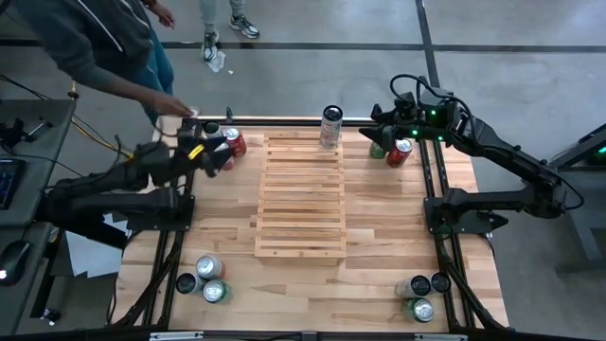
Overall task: Place canned beverage on shelf
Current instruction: Put the white pink soda can on the shelf
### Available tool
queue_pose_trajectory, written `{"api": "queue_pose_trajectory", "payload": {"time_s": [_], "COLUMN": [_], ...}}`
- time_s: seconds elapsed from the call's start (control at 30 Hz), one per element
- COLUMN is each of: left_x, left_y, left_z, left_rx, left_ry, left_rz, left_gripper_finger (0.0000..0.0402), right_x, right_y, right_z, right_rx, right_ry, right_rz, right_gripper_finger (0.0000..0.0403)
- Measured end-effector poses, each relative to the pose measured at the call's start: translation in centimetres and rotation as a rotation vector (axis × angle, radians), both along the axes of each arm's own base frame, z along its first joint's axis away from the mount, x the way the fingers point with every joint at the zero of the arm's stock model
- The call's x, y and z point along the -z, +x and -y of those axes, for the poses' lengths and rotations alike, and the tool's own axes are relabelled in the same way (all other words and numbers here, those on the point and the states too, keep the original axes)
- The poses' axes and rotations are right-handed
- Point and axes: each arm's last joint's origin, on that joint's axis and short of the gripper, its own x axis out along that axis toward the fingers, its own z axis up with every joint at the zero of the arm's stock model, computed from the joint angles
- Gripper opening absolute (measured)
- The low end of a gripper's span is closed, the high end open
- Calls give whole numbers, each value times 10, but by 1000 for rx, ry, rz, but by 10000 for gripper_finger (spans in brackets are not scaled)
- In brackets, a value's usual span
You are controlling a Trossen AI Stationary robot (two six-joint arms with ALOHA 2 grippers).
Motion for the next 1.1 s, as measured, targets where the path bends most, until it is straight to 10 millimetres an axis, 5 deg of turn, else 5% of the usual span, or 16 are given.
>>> {"api": "queue_pose_trajectory", "payload": {"time_s": [0.23,0.5,0.83,1.1], "left_x": [-24,-45,-33,-13], "left_y": [18,44,58,57], "left_z": [-32,-49,-55,-54], "left_rx": [-179,-147,-124,-62], "left_ry": [-108,-108,-143,-354], "left_rz": [-386,-284,-361,-468], "left_gripper_finger": [392,392,392,392], "right_x": [0,0,0,0], "right_y": [0,0,0,0], "right_z": [0,0,0,0], "right_rx": [-12,-17,-19,-10], "right_ry": [-20,-20,-17,4], "right_rz": [-8,-8,-7,1], "right_gripper_finger": [399,399,399,399]}}
